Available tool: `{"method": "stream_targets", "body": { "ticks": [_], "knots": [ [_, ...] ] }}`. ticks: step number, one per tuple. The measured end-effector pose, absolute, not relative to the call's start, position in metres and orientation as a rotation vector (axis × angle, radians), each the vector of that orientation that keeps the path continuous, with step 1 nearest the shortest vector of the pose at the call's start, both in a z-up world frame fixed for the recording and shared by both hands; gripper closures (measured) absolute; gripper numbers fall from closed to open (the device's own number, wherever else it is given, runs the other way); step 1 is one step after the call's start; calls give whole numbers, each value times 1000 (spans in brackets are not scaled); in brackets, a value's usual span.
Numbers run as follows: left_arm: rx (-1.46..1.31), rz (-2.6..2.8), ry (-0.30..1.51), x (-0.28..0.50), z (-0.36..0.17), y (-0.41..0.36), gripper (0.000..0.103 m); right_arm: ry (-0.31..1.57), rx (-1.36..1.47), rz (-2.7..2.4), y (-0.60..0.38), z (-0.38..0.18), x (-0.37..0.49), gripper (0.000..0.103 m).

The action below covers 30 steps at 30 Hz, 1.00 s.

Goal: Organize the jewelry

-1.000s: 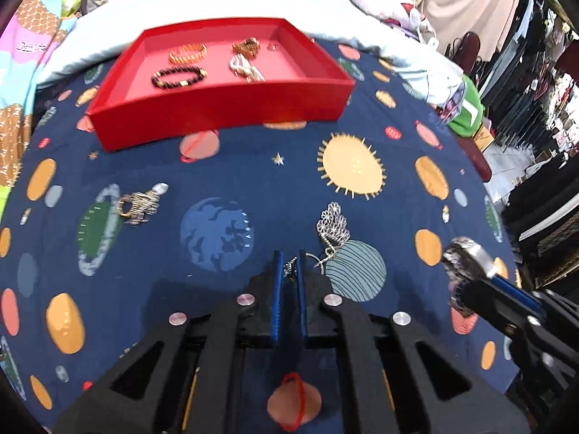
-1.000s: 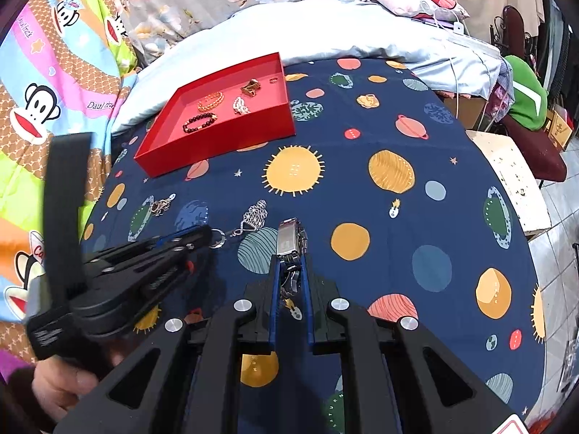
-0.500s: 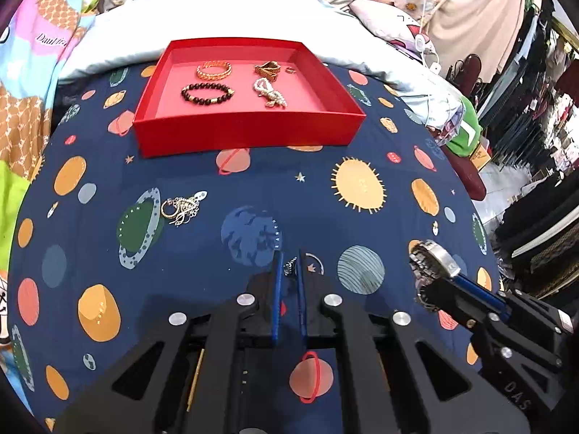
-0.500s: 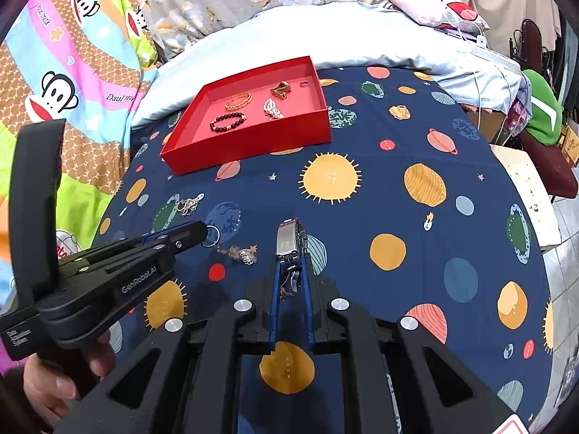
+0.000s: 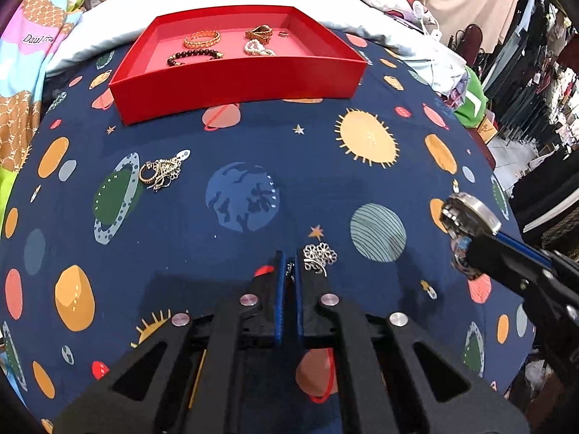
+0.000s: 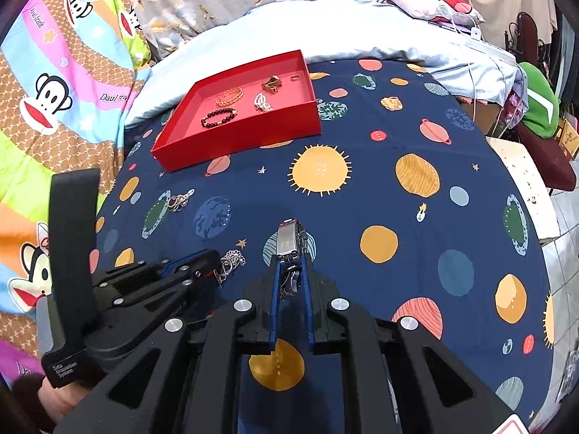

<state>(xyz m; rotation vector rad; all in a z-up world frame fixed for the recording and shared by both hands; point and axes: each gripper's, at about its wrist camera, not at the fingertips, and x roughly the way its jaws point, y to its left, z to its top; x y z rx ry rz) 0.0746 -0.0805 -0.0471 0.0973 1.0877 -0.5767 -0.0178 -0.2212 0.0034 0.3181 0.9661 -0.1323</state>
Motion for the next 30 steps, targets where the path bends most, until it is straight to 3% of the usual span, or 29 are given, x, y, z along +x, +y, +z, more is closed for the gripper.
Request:
{"method": "stream_targets", "body": {
  "ticks": [15, 30],
  "knots": [
    [16, -638, 1025, 56, -4, -63, 100, 956, 313, -127, -217, 7, -21, 93],
    [39, -536, 1107, 63, -48, -39, 100, 970, 305, -111, -212, 5, -20, 93]
  ]
}}
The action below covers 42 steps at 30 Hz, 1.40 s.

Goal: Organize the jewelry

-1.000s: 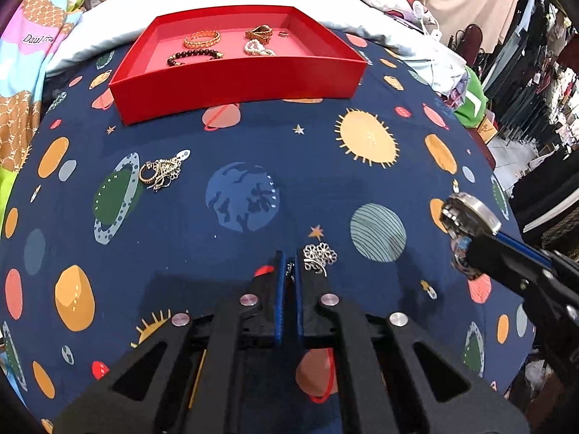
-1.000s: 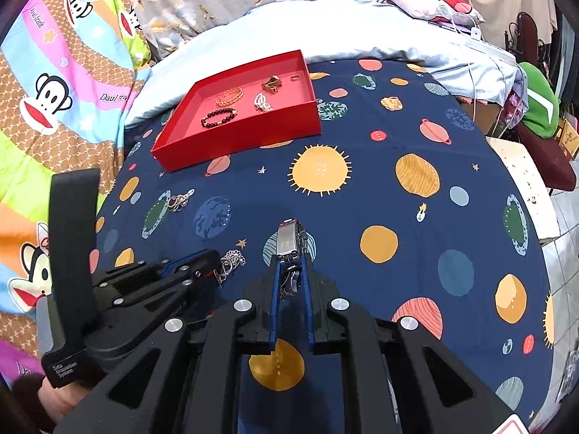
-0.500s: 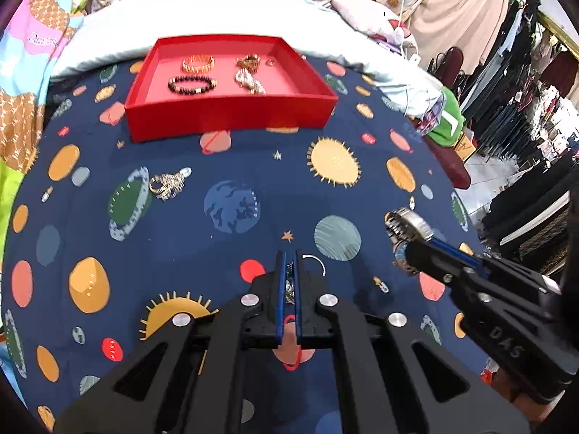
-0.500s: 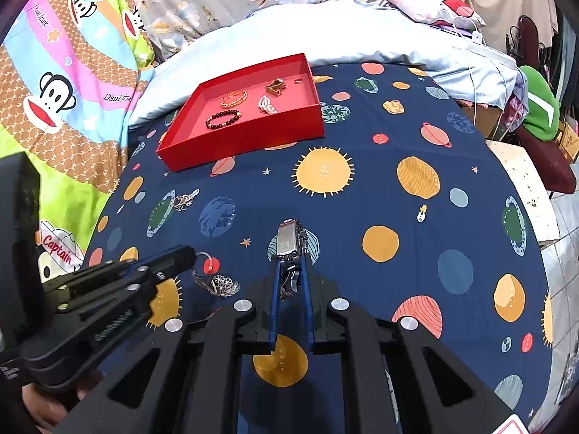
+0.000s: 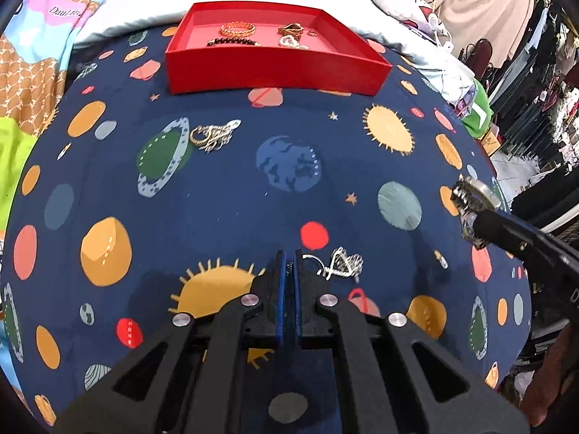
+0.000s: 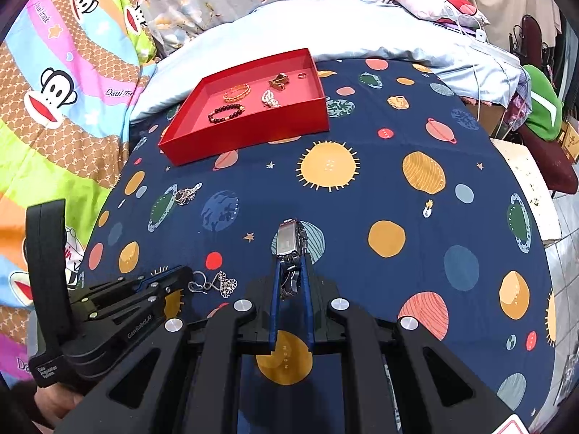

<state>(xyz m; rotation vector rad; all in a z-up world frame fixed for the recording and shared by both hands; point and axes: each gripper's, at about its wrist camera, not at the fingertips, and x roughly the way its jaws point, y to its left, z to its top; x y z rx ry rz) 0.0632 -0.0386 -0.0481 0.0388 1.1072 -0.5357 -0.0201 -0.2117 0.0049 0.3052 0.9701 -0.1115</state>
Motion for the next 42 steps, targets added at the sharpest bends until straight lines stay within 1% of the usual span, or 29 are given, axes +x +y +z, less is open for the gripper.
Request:
{"method": "stream_targets", "body": {
  "ticks": [20, 23, 30, 36, 42],
  "knots": [
    [-6, -561, 1077, 43, -54, -26, 99, 981, 292, -90, -203, 3, -24, 93],
    [-13, -567, 1083, 41, -53, -25, 95, 982, 292, -89, -202, 4, -24, 93],
    [-30, -575, 1078, 39, -46, -23, 95, 981, 290, -88, -202, 5, -25, 93],
    [-11, -588, 1073, 40, -44, -31, 90, 978, 287, -87, -201, 6, -26, 93],
    [-24, -562, 1097, 47, -50, -29, 90, 976, 286, -91, -203, 10, -29, 93]
  ]
}}
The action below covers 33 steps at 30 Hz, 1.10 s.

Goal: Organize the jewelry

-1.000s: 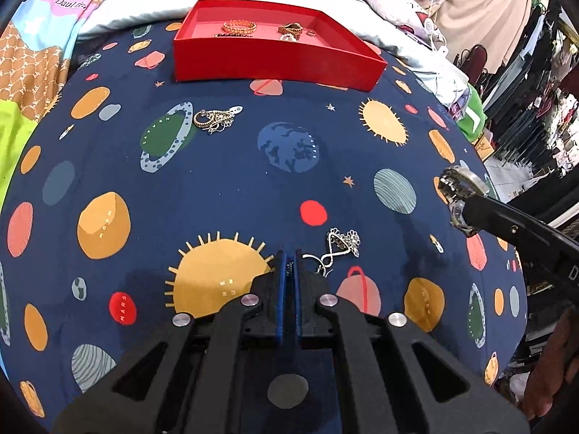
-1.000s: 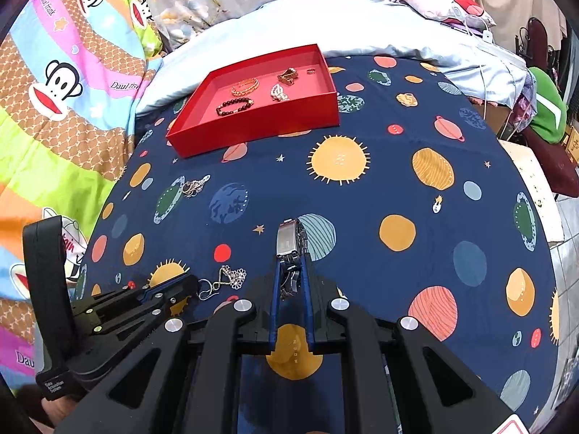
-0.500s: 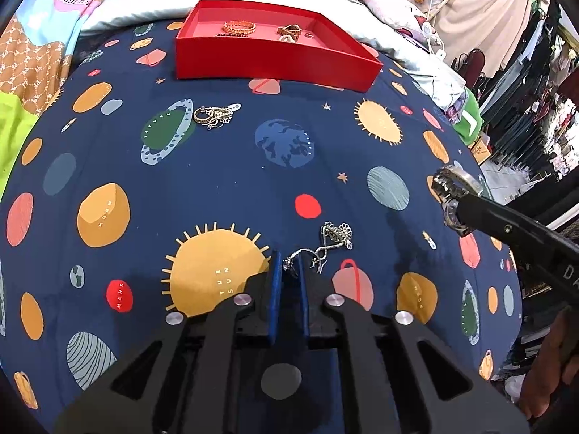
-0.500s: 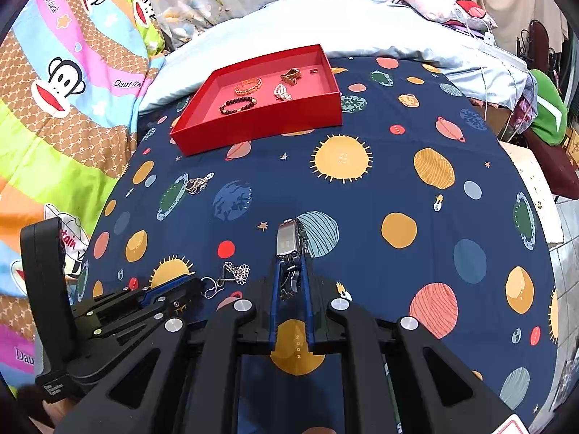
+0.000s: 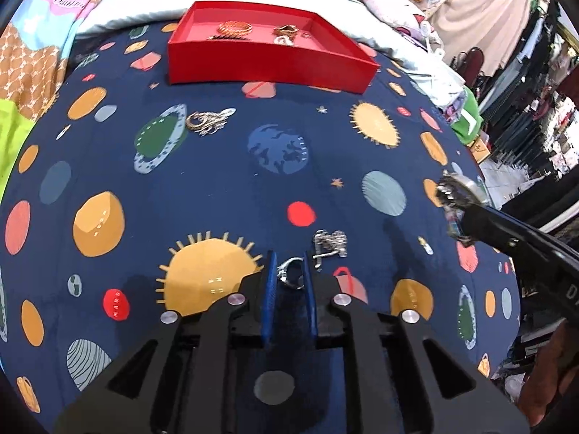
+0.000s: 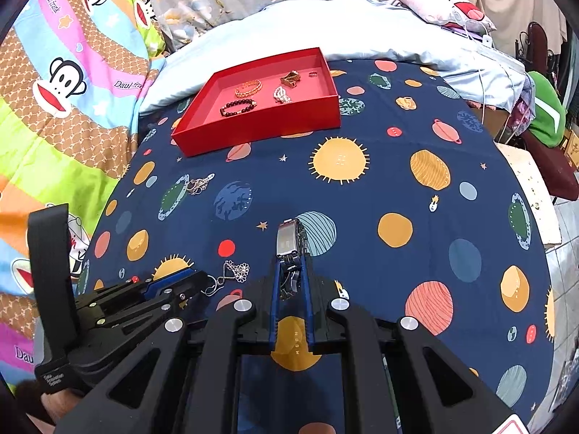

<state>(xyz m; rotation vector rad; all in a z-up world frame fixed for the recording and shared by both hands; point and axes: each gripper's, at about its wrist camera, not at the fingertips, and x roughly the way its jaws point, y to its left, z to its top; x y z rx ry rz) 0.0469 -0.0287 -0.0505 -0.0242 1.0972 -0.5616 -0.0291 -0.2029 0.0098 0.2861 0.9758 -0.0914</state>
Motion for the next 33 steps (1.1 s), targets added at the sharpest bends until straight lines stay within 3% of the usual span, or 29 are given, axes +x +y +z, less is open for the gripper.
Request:
{"method": "stream_targets", "body": {
  "ticks": [15, 17, 33],
  "knots": [
    [8, -604, 1104, 42, -55, -35, 90, 981, 280, -79, -199, 9, -29, 93],
    [-1, -614, 1109, 42, -56, -35, 97, 981, 280, -79, -199, 9, -29, 93],
    [-14, -622, 1074, 34, -43, -31, 100, 978, 278, -78, -197, 9, -31, 93]
  ]
}}
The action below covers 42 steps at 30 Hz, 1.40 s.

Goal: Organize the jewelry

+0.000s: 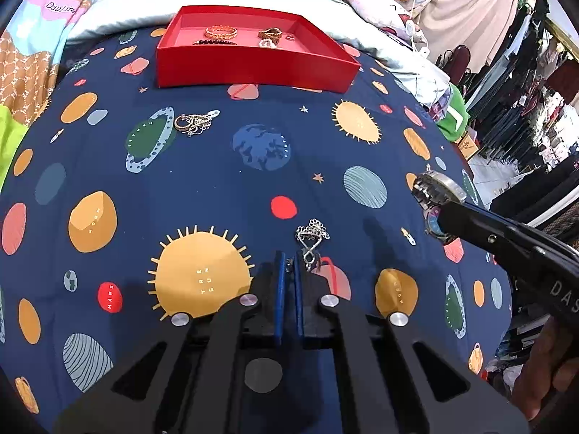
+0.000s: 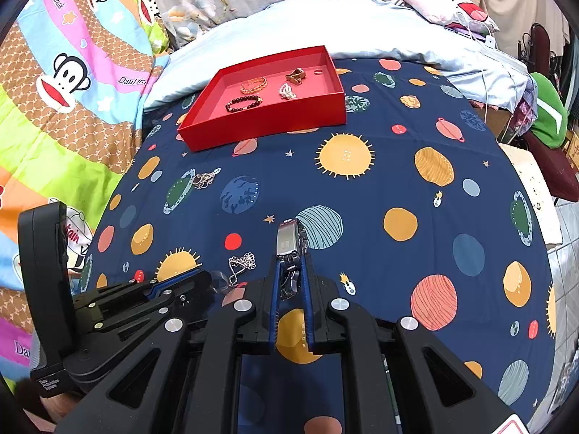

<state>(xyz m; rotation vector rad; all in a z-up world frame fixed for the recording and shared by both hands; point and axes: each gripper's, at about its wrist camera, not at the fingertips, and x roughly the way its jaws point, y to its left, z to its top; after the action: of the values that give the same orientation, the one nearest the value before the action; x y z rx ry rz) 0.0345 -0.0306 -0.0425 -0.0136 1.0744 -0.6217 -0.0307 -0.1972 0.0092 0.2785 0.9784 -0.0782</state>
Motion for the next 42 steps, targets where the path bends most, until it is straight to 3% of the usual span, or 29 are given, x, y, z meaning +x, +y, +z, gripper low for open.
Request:
{"method": "stream_targets", "body": {
  "ticks": [24, 26, 28, 31, 34, 35, 36, 42],
  "knots": [
    [31, -619, 1089, 49, -45, -48, 97, 971, 284, -87, -198, 13, -36, 93],
    [37, -638, 1088, 50, -45, -54, 93, 969, 289, -92, -202, 14, -37, 93],
    [50, -647, 1084, 51, -45, -60, 74, 967, 295, -99, -205, 13, -38, 93],
    [52, -650, 1093, 53, -48, -67, 69, 968, 301, -103, -209, 12, -39, 93],
    [60, -638, 1095, 52, -52, -70, 73, 968, 305, -106, -211, 11, -40, 93],
    [66, -645, 1093, 50, -51, -70, 80, 968, 307, -107, -212, 11, -39, 93],
    [72, -652, 1102, 50, -53, -72, 94, 968, 308, -108, -212, 11, -39, 93],
    [33, -685, 1070, 43, -40, -65, 100, 961, 309, -109, -212, 11, -40, 93]
  ]
}}
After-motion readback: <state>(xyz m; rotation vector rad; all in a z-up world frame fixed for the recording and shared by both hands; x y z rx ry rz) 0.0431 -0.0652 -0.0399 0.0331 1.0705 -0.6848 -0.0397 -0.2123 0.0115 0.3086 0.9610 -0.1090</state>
